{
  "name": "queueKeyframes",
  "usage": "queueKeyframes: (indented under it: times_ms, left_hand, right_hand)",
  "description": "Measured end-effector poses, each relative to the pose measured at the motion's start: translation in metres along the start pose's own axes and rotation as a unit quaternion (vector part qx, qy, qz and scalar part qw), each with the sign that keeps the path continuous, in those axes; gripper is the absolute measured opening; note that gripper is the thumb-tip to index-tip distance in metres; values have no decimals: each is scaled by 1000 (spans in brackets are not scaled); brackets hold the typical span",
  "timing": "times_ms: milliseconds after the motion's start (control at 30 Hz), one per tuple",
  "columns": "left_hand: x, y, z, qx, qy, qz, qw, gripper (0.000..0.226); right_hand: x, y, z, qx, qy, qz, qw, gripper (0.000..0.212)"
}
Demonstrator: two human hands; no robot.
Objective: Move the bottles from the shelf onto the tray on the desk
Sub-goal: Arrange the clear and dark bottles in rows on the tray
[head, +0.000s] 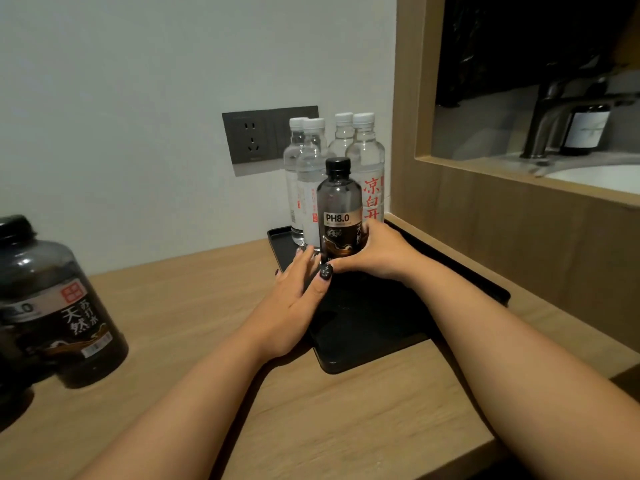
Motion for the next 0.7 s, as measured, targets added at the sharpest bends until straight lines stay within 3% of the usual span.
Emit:
queueKeyframes:
  times_ms: [133, 267, 333, 400, 467, 533, 700]
  left_hand:
    - [-1, 6, 4, -20, -26, 10, 999, 77]
    - [-22, -9, 29, -23, -152, -31, 988, 54]
    - [-38, -13, 45, -50, -225, -44, 972, 47]
    - [-57, -4, 60, -88, -292, -46, 951, 43]
    - [-79, 8, 75, -121, -355, -49, 926, 38]
    - [-104, 18, 86, -120, -388, -45, 913, 29]
    - [-163, 9, 100, 67, -327, -71, 940, 28]
  right_hand:
    - [-6, -2, -1, -1, -13, -26, 1000, 82]
    - [-23, 3, -3, 9, -73, -55, 996, 105]
    - [-43, 19, 4, -11, -156, -44, 987, 94]
    - [-73, 49, 7, -34, -243, 25, 969, 72]
    - [-101, 81, -6, -38, -279, 108, 954, 61]
    - [-118, 104, -36, -29, -247, 150, 957, 63]
    - [-127, 137, -128, -50, -59, 166, 983, 76]
Point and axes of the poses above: each hand's wrist, its own x-axis towards the middle knuckle, its own z-axis out of the back of the hand, y = z × x, the point moved 10 cm from there along x, towards the middle knuckle, and after that the axes turned 10 degrees about y, right-handed, at the moved point
